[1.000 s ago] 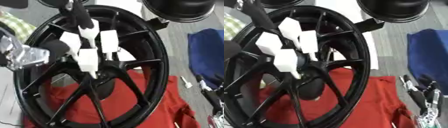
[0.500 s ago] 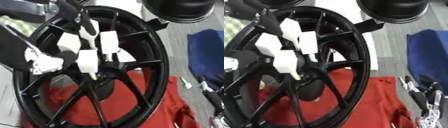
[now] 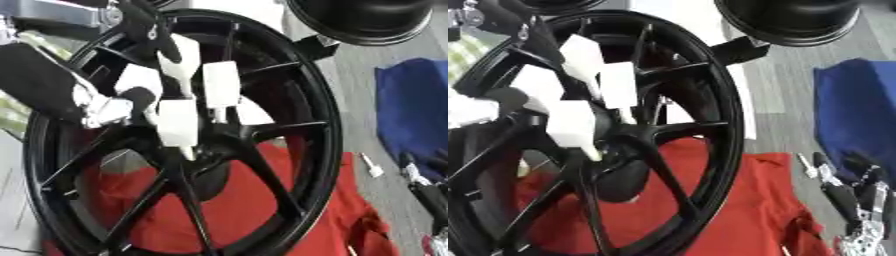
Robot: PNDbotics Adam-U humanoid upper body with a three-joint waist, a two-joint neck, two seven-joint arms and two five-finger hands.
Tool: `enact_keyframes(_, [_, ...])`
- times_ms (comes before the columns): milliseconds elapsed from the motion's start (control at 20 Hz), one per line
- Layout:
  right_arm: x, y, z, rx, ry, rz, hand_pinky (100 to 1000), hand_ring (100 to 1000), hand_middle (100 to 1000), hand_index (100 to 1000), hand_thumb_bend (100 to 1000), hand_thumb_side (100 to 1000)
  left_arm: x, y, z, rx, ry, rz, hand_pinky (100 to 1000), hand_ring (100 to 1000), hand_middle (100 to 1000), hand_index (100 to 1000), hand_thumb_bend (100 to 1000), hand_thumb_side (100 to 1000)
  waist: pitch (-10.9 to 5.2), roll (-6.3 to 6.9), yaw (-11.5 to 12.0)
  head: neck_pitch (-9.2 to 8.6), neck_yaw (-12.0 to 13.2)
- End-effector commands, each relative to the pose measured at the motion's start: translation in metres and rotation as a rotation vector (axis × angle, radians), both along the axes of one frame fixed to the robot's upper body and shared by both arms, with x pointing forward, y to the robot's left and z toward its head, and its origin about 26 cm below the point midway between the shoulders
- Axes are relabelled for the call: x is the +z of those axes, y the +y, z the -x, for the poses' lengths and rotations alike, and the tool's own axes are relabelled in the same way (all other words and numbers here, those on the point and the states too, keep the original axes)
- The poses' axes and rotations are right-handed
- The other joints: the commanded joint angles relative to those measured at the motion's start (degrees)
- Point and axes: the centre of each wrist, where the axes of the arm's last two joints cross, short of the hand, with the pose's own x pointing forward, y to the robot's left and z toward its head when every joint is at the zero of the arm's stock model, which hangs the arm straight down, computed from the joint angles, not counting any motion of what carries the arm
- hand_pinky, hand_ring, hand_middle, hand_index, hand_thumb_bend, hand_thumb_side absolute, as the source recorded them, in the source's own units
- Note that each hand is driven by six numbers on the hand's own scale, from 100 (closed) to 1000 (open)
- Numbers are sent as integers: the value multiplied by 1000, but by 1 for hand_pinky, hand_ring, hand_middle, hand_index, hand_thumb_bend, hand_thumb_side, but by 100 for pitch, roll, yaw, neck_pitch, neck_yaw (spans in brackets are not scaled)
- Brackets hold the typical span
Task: Pull the pin out of the wheel hub.
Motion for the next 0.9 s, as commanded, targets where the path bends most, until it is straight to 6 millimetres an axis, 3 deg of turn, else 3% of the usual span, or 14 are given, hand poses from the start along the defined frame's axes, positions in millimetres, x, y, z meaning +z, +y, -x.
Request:
enact_keyframes(50, [10,0,-2,7,-28,20,643,775,620,763,595,268,6,6,-4,33,-16,7,845,805,806,897,111,615,-85,1,-10,-84,31])
enact_keyframes(500, [11,2,-3,10,-32,17,643,776,623,762,589,269,1,12,-23,76,-13,-8,878,831,832,902,292,711,-62,-15,-30,-98,62])
enact_keyframes(700, [11,3,-3,12,-33,16,643,777,624,762,582,272,-1,15,-30,95,-9,-11,879,832,828,898,352,782,-55,-22,-38,-101,78])
enact_keyframes(900, [11,3,-3,10,-34,14,643,777,624,762,582,272,-4,16,-38,102,1,-18,873,827,805,882,379,796,-50,-28,-49,-110,97])
